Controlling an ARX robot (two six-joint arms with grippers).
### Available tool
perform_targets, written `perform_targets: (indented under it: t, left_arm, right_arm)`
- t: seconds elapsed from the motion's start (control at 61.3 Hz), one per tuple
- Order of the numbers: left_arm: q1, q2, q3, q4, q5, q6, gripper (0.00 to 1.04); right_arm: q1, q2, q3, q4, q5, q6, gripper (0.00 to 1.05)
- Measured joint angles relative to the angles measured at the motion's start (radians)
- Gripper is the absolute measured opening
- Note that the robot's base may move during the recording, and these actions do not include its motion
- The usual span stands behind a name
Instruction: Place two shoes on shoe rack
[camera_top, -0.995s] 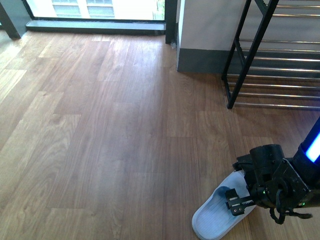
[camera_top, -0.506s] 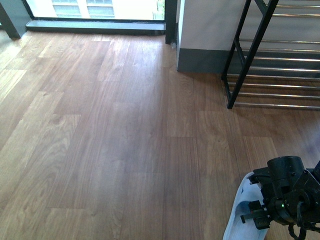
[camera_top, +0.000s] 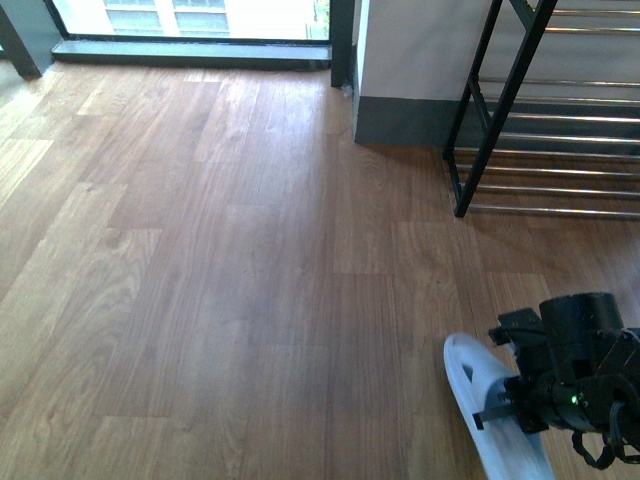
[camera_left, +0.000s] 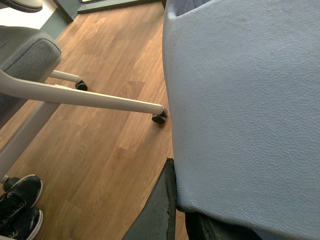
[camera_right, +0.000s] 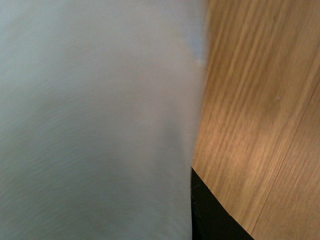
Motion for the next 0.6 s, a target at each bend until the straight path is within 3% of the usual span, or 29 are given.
perform_targets:
  t: [0.31, 0.457, 0.603]
  left_arm:
    - [0.0, 0.0, 0.0, 0.0, 0.0, 0.0, 0.02]
    - [0.0, 0.0, 0.0, 0.0, 0.0, 0.0, 0.02]
    - [0.0, 0.0, 0.0, 0.0, 0.0, 0.0, 0.02]
  right_arm:
    - [-0.027, -0.512, -0.241, 0.12, -0.051, -0.162, 0.01]
    - [-0.063, -0.81, -0.346, 0.081, -0.114, -0.227, 0.01]
    - [-0.106, -1.183, -0.45, -0.063, -0.218, -0.253, 0.01]
